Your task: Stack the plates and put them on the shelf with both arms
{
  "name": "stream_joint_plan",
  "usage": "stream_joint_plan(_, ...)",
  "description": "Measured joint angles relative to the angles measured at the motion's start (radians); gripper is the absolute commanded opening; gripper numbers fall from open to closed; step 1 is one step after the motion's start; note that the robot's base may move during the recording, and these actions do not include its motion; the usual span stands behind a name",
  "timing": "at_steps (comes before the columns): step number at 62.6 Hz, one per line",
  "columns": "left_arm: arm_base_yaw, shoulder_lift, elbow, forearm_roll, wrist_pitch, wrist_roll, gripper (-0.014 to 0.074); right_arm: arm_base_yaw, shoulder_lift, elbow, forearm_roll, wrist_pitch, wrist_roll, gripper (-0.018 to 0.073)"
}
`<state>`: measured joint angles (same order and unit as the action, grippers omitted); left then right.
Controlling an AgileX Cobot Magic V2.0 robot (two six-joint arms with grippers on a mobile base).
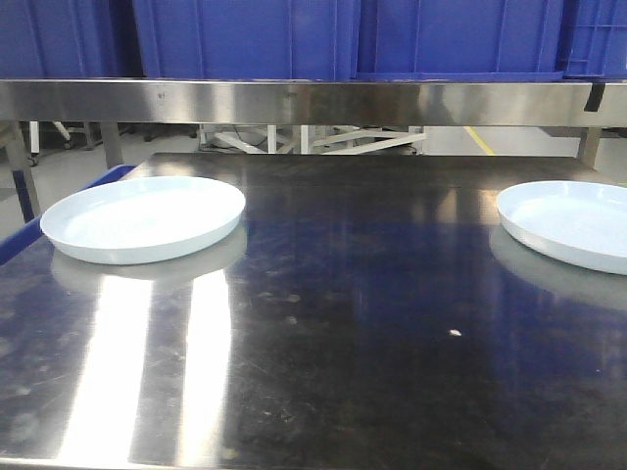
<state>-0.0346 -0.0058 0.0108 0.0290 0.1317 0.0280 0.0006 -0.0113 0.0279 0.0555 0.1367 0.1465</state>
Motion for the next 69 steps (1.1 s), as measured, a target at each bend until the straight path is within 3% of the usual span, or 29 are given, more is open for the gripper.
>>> stream_joint_plan(49,0.000,0.000,0.000,0.000,0.000,0.000,0.0088,0.000,0.000,0.000,0.000,0.000,0.000,0.0056)
stream_joint_plan(60,0.000,0.000,0.000,0.088,0.002,0.000,0.0088,0.000,0.000,0.000,0.000,0.000,0.000,0.0056)
stream_joint_plan(69,0.000,0.000,0.000,0.110,0.002,0.000,0.0088,0.000,0.000,0.000,0.000,0.000,0.000,0.0056)
